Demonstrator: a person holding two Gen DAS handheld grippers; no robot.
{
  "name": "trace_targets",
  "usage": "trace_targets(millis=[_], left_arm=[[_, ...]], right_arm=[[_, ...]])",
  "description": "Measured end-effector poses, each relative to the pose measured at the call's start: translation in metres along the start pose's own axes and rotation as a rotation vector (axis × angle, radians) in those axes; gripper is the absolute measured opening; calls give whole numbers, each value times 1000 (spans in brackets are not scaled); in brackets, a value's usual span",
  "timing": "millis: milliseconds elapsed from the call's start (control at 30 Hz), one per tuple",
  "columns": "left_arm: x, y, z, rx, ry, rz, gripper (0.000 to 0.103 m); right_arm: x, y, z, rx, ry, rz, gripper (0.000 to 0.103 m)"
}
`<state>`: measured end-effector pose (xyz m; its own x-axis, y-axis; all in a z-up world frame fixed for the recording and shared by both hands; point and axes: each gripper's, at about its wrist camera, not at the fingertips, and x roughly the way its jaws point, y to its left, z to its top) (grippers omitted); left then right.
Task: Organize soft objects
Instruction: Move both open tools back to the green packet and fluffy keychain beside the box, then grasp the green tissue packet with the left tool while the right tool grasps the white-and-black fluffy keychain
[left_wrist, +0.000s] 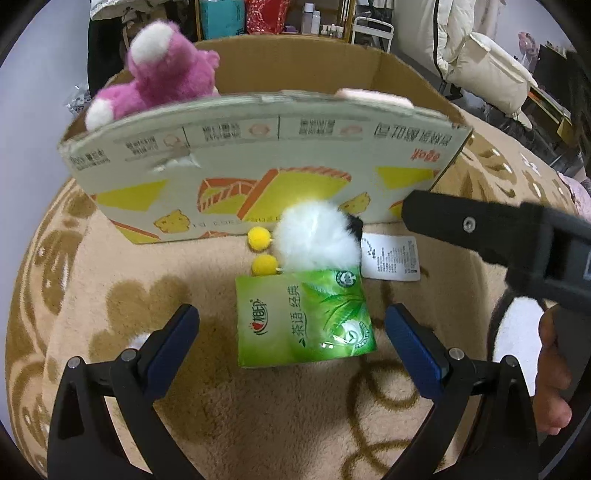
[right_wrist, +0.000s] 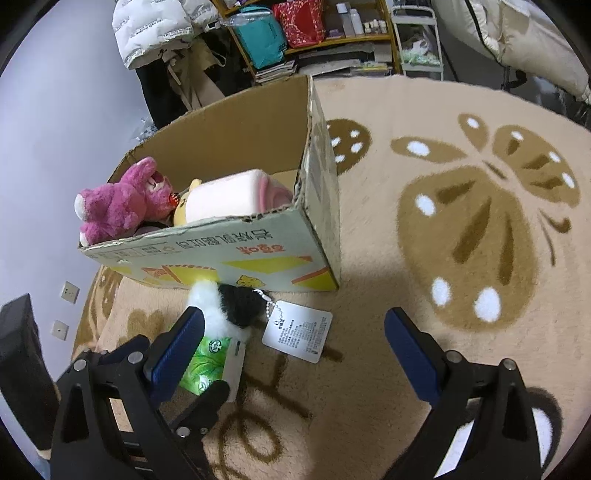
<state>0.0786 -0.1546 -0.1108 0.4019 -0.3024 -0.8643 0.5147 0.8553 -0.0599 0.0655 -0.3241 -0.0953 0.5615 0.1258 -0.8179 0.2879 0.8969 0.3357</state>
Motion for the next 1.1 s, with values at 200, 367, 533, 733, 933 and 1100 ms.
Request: trace_targets(millis=[200,367,533,733,933,1100], left_arm=[[13,-3,-5,2,15,25,100],[21,-3,-4,-15,24,40,100],[25,0,-7,-20,17,89,99],[26,3,-9,-28,9,79,82],[24,2,-11,-14,-12,74,77],[22,10,-13,-17,-24,77,77]], right_arm=[[14,-2,-1,5,45,19,102],[22,-2,-2,21,67,24,102],[25,6,-4,-5,71,50,102],[36,21,-4,-30,83,84,90],[51,26,-3,-22,109,119,72],[57,23,0,5,97,147,62]])
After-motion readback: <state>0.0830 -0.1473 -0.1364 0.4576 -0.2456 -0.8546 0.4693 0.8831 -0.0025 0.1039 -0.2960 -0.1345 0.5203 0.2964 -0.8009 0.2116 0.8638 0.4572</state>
